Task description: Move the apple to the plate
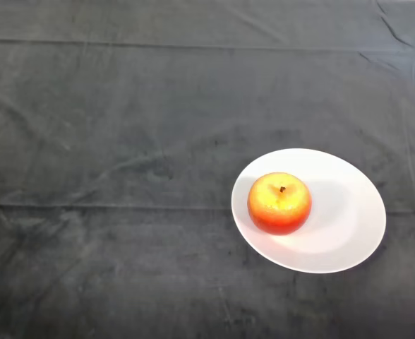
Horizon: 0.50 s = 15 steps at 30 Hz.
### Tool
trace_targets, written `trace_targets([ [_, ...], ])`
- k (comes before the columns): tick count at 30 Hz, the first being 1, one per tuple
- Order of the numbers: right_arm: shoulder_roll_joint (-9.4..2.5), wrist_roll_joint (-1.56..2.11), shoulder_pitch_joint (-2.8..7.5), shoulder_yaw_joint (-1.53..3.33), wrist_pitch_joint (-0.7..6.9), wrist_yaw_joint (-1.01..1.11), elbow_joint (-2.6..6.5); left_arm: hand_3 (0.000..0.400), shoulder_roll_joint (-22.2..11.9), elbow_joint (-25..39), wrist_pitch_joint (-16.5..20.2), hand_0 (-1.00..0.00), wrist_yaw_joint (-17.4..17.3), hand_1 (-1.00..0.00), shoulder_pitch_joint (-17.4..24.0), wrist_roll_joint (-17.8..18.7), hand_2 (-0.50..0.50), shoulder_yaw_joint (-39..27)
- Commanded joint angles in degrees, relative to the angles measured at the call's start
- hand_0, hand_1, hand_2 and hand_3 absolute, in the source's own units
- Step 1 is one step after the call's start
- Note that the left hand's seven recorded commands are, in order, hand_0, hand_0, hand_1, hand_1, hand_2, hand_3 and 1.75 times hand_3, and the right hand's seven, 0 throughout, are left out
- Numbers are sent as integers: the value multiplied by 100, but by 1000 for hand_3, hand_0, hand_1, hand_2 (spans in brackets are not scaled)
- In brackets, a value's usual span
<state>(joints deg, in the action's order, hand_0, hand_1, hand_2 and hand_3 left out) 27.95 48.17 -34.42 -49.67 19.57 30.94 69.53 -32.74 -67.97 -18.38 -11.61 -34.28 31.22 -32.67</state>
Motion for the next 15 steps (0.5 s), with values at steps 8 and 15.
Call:
trace_targets([
  [8, 66, -8, 2, -71, -20, -13, -2, 0, -212, -1, 95, 0, 47, 0, 205, -147, 0, -29],
  [15, 66, -8, 2, -71, -20, -13, -3, 0, -198, 6, 100, 0, 57, 0, 198, -188, 0, -37],
])
